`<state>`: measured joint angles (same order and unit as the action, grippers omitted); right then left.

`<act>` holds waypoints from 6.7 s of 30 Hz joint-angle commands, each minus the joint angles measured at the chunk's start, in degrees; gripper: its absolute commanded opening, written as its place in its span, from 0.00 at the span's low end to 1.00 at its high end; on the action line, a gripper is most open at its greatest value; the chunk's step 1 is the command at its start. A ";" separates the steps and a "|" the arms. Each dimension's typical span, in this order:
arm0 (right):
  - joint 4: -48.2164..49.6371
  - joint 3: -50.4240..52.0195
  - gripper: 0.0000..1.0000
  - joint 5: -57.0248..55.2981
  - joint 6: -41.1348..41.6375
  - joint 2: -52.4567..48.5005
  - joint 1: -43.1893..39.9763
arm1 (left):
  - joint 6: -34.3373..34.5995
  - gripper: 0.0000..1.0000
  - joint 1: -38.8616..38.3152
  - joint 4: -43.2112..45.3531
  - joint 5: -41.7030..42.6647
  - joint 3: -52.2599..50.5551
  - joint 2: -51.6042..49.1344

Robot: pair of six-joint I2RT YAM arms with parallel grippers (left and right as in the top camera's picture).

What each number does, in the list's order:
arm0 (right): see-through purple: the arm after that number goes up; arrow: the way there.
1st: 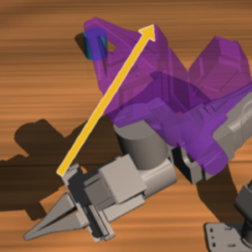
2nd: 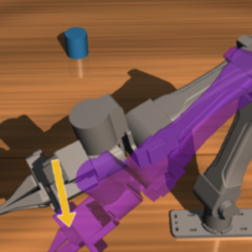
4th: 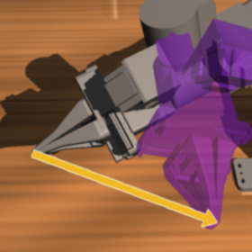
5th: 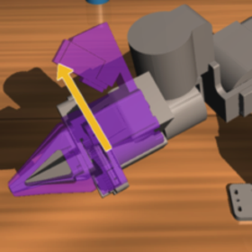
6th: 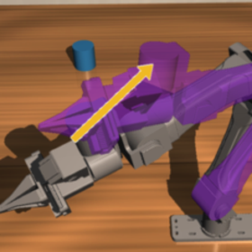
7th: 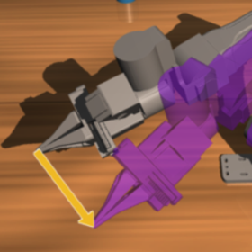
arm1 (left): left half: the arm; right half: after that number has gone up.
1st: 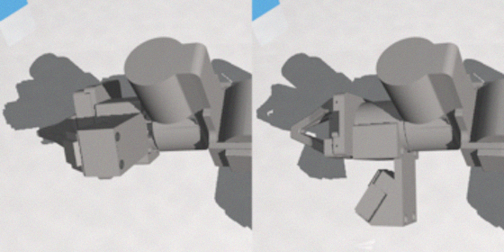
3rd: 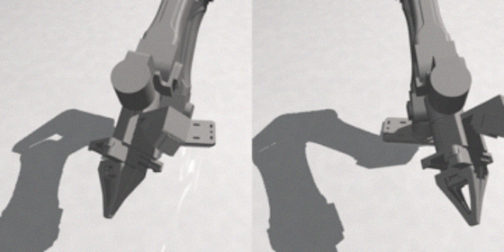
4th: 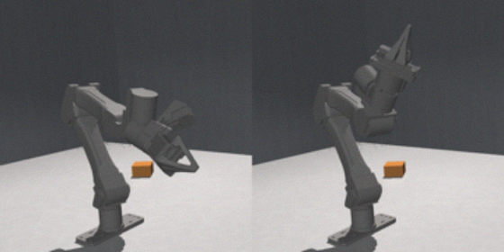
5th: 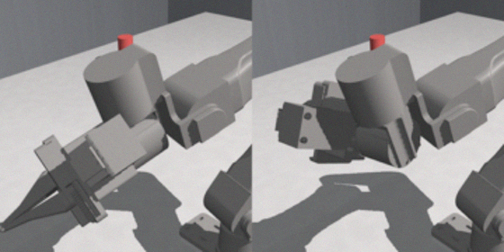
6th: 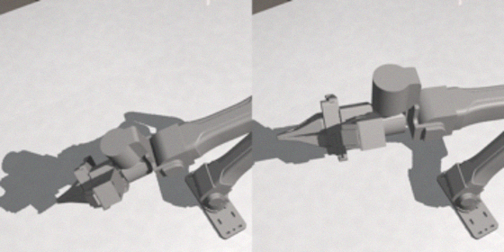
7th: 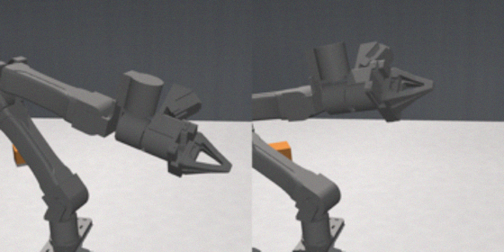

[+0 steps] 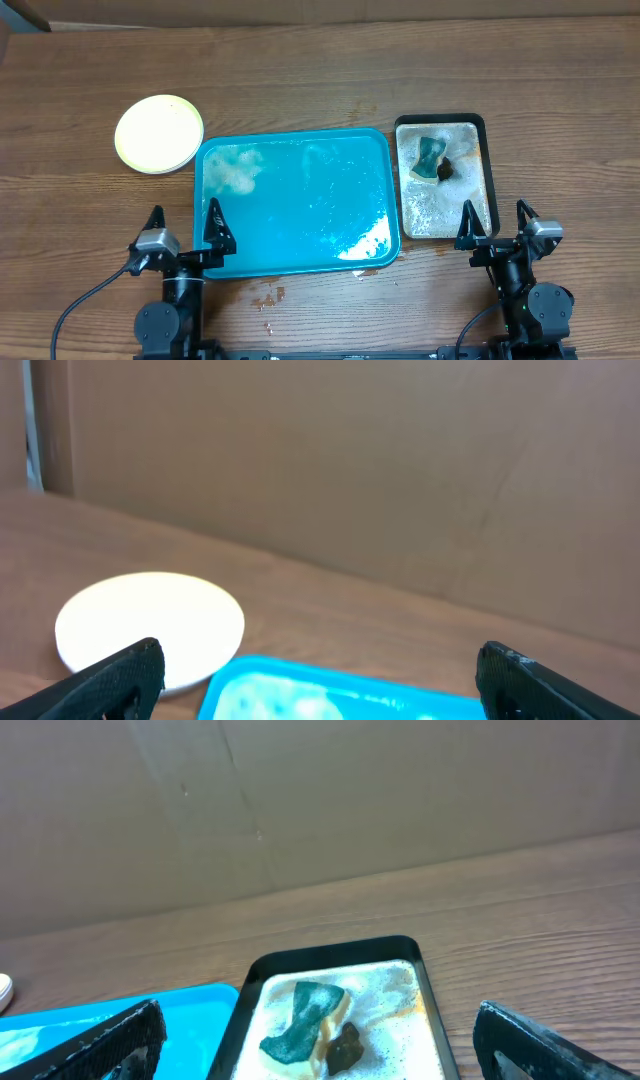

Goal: Clean dirty plates on tray and stack at the side

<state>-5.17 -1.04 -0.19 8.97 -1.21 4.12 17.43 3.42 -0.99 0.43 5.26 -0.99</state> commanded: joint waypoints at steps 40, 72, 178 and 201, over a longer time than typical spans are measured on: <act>0.39 0.59 1.00 0.33 0.20 0.72 -0.24 | -17.25 1.00 0.31 -3.48 8.41 -4.55 0.81; 0.39 0.59 1.00 0.33 0.20 0.72 -0.24 | -17.27 1.00 0.31 -3.48 8.35 -4.55 0.79; 0.39 0.59 1.00 0.33 0.17 0.72 -0.24 | -17.27 1.00 0.31 -3.48 8.35 -4.55 0.74; 0.39 0.59 1.00 0.33 0.20 0.72 -0.24 | -17.27 1.00 0.31 -3.48 8.35 -4.55 0.74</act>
<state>-5.17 -1.04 -0.16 8.99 -1.21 4.12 1.28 3.42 -4.71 7.97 1.10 -0.97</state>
